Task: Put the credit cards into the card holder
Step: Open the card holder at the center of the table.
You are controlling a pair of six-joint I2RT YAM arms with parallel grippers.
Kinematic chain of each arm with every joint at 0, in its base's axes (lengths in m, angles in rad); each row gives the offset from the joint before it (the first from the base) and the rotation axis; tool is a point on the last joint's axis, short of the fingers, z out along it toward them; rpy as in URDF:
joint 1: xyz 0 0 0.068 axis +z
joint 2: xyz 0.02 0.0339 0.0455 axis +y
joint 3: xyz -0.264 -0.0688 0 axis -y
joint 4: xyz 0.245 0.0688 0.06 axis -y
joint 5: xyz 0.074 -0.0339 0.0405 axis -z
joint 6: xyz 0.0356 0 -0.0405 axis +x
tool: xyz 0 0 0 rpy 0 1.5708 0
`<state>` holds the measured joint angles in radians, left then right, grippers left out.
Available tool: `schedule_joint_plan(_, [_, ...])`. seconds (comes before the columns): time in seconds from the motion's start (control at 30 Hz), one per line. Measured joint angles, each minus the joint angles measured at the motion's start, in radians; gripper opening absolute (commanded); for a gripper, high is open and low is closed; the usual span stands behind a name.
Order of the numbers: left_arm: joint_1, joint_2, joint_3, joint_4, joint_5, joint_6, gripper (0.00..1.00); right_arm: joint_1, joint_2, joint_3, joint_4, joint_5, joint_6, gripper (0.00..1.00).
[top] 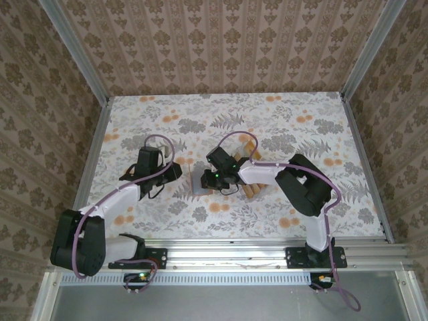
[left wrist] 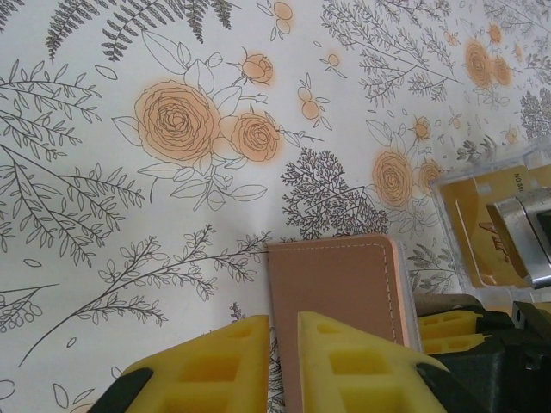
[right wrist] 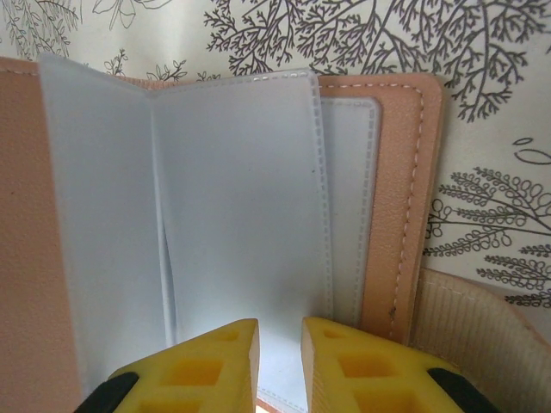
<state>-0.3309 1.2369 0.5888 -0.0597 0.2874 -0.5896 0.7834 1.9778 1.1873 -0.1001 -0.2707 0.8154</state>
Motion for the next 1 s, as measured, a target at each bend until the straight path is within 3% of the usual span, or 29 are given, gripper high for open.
schedule_joint_plan(0.2, [-0.002,-0.002,0.001,0.008,0.005,-0.011,0.51,0.000,0.000,0.000,0.000,0.000,0.000,0.21])
schedule_joint_plan(0.33, [-0.022,-0.008,0.016,0.002,0.001,-0.018,0.59,0.000,0.000,0.000,0.000,0.000,0.000,0.21])
schedule_joint_plan(0.5, [-0.057,0.023,0.079,0.006,-0.001,-0.016,0.59,0.000,0.000,0.000,0.000,0.000,0.000,0.21])
schedule_joint_plan(0.73, [-0.081,0.106,0.097,-0.010,-0.033,-0.008,0.50,0.000,0.000,-0.004,0.005,0.000,0.001,0.21])
schedule_joint_plan(1.0, [-0.062,0.063,0.041,-0.010,-0.087,-0.016,0.43,-0.002,0.000,-0.004,0.003,0.000,0.000,0.20])
